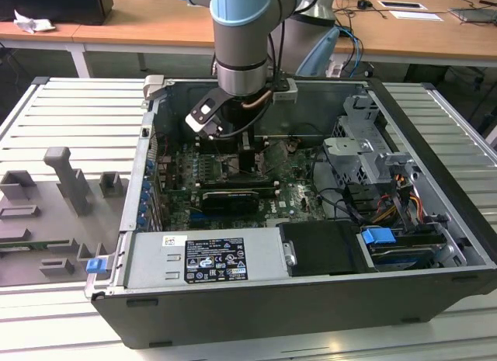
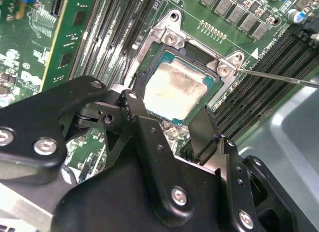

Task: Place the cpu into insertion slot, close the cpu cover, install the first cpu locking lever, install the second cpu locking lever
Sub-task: 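Place the cpu into insertion slot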

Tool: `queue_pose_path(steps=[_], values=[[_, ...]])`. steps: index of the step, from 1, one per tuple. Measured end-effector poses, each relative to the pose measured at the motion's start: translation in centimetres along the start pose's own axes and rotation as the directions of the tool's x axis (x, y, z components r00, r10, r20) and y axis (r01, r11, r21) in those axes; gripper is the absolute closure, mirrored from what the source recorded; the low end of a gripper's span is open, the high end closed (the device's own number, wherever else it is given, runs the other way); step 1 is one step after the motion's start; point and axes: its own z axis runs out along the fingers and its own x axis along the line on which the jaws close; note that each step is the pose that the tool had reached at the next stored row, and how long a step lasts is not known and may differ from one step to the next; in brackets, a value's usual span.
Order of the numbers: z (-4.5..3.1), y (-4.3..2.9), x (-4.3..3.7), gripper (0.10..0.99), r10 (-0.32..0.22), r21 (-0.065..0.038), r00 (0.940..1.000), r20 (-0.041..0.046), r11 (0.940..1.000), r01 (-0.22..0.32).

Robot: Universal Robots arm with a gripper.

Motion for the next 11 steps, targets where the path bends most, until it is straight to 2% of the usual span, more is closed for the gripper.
queue_pose_path(steps=[5,8,9,11], values=[[-0.88,0.07,0.01,0.49,0.002,0.0,1.0,0.0042,1.0,-0.002],[-1.04,0.09,0.01,0.678,0.003,0.0,1.0,0.0052,1.0,-0.003],[-1.06,0.09,0.01,0.678,0.003,0.0,1.0,0.0057,1.0,-0.003],[-1.13,0.11,0.01,0.8,0.003,0.0,1.0,0.0079,1.0,-0.003]])
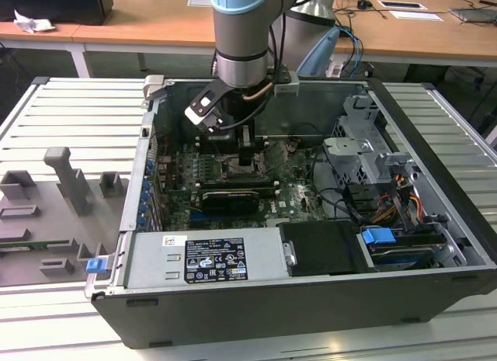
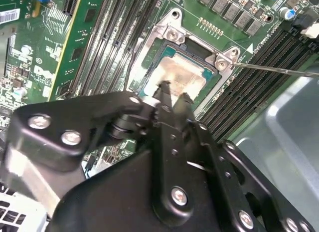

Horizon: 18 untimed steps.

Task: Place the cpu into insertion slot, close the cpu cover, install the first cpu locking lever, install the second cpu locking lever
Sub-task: 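Place the cpu into insertion slot, then close the cpu cover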

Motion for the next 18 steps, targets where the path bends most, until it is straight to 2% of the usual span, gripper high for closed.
queue_pose_path(steps=[3,13,16,18], values=[[-0.14,0.01,0.0,0.98,0.0,0.0,1.0,0.0014,1.0,0.0],[-0.57,0.08,0.0,0.98,0.002,0.0,1.0,0.002,1.0,-0.002],[-0.5,0.94,0.0,0.98,0.002,0.006,1.0,0.0021,1.0,-0.002],[-0.47,1.32,-0.05,0.98,0.003,0.007,1.0,0.0022,1.0,-0.003]])
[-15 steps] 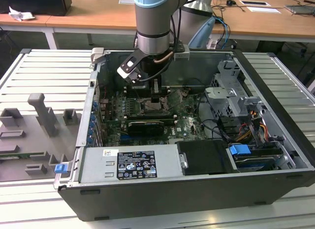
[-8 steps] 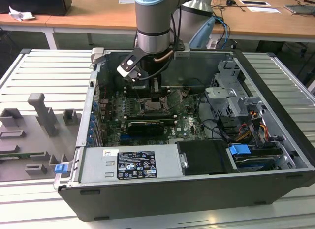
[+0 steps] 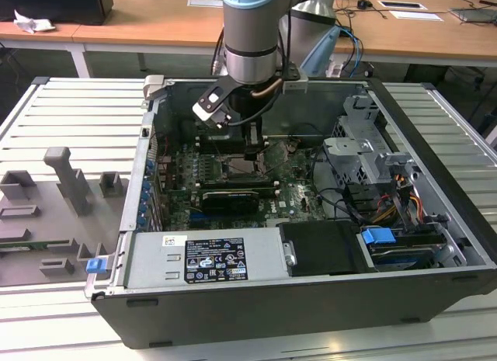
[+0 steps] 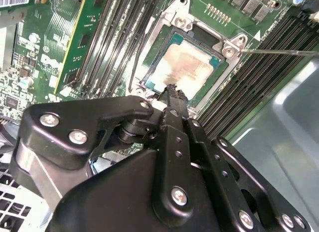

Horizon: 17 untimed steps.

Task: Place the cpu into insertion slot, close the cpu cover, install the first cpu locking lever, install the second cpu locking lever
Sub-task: 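Close the cpu cover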

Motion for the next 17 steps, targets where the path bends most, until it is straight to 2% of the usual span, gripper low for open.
queue_pose_path(steps=[3,5,11,14,17], values=[[-0.05,0.03,-0.01,0.98,0.0,0.001,1.0,0.0002,1.0,0.0],[-0.94,0.1,0.0,0.98,0.0,0.001,1.0,-0.0001,1.0,0.0],[-1.89,0.17,0.0,0.98,0.0,0.001,1.0,-0.0002,1.0,0.0],[-2.97,0.25,0.0,0.98,0.0,0.001,1.0,-0.0001,1.0,0.0],[-3.63,0.3,0.0,0.98,0.0,0.001,1.0,0.0,1.0,0.0]])
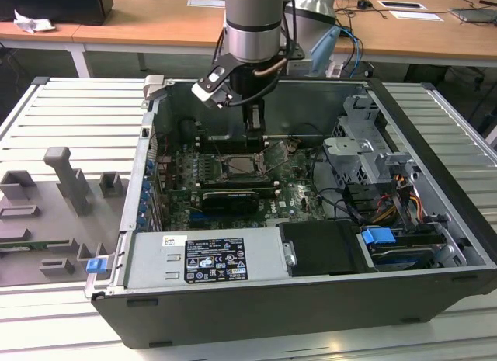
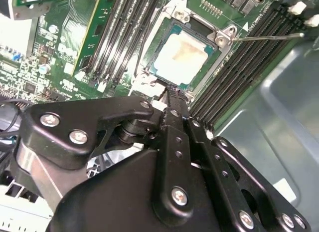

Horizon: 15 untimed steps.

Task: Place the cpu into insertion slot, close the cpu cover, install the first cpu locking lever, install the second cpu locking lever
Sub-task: 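Close the cpu cover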

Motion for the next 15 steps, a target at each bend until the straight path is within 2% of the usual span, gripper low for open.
queue_pose_path(steps=[15], values=[[-3.07,0.22,0.0,0.98,0.0,0.0,1.0,-0.0001,1.0,0.0]])
